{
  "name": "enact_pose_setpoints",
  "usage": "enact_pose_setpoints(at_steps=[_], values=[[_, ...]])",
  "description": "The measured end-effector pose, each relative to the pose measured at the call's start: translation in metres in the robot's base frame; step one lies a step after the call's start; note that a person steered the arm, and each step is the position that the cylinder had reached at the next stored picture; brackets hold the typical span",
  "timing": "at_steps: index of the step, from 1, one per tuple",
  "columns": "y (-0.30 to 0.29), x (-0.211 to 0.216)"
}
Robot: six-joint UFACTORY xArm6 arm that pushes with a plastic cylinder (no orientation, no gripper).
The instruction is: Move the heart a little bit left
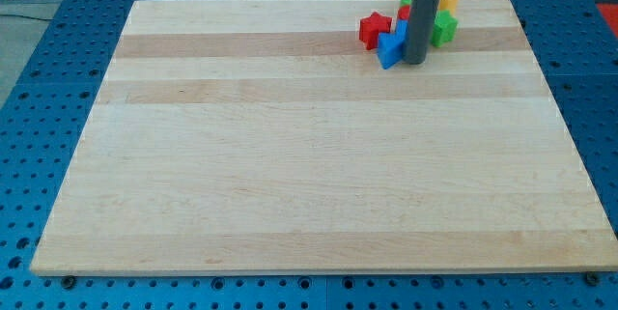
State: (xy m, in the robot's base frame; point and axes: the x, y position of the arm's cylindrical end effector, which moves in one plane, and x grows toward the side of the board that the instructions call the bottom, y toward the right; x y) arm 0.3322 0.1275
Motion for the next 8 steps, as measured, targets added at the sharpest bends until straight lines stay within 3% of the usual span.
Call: enact_pose_setpoints(at_steps=[1, 2, 3, 4, 5, 8], values=[[0.011, 0.000], [0.052, 0.030], [0.097, 0.024], [0.142, -0.026], [0.151, -0.044], [0.127, -0.141]])
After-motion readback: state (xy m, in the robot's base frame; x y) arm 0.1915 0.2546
